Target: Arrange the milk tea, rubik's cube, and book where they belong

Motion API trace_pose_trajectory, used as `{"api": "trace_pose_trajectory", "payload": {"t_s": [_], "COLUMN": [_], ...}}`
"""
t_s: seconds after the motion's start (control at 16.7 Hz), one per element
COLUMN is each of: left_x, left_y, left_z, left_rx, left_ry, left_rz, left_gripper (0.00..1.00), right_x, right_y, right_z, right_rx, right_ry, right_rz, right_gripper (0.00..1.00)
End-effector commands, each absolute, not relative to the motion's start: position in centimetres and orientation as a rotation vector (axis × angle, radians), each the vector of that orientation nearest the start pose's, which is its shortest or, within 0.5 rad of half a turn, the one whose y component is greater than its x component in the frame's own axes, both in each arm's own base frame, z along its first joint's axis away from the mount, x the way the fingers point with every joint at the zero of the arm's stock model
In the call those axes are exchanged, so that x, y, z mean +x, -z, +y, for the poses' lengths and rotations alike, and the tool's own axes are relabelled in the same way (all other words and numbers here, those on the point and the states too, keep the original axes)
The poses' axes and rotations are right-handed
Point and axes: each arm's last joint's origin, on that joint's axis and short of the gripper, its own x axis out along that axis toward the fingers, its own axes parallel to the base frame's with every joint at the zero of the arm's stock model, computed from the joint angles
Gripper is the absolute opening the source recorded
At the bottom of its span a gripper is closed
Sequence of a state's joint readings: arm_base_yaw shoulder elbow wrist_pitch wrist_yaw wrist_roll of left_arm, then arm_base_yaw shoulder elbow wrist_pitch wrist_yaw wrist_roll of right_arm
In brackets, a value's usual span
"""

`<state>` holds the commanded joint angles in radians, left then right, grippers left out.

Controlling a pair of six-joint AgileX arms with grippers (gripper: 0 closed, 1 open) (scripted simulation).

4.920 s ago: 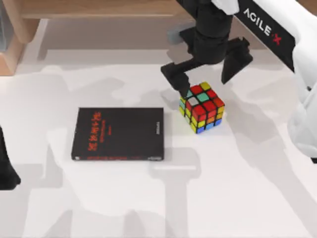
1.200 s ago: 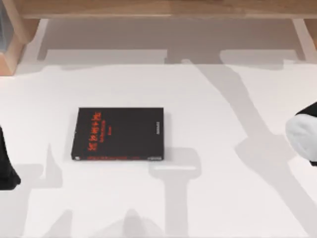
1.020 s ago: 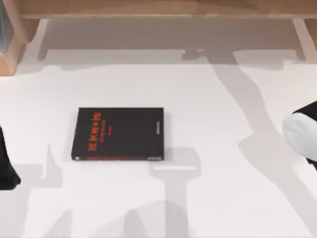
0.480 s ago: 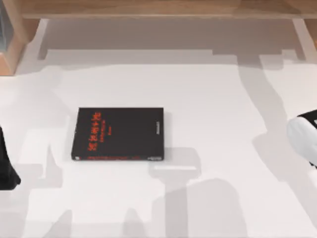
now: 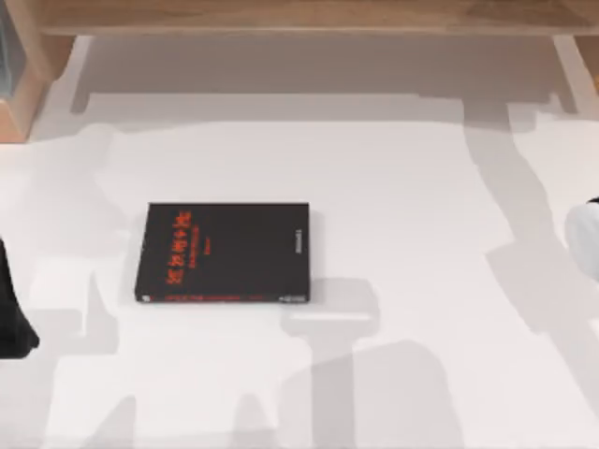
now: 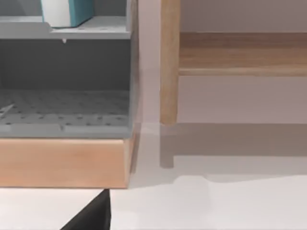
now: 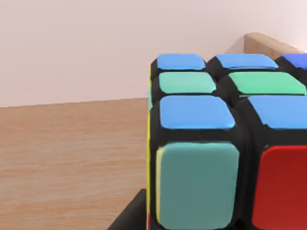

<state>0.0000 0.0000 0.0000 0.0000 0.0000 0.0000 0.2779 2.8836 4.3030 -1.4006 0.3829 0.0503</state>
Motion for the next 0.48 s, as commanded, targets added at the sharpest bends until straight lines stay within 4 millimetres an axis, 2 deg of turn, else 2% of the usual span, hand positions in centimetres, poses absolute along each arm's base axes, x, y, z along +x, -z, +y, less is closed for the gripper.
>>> {"api": "trace_pose_trajectory", "payload": {"t_s": [0.12,0.24,0.36,0.48], "left_x": [10.6,10.6,10.6,10.6], "left_y": [-16.0,-16.0,-16.0,-16.0], "left_z": [-0.1,-0.1,-0.1,-0.1], "left_rx": [0.0,0.0,0.0,0.0], "left_ry": [0.0,0.0,0.0,0.0], "left_rz": [0.0,0.0,0.0,0.0], "left_gripper": [1.0,1.0,1.0,1.0], "right_x": [34.6,35.8,37.9,40.5], "right_y": [-43.4,-44.2,-44.1,-43.1], "right_z": [8.1,7.5,7.7,8.7], "right_rx": [0.074,0.08,0.071,0.049], "right_ry": [0.11,0.127,0.117,0.08], "right_rz": [-0.033,-0.04,-0.041,-0.037], "right_gripper": [0.0,0.0,0.0,0.0]}}
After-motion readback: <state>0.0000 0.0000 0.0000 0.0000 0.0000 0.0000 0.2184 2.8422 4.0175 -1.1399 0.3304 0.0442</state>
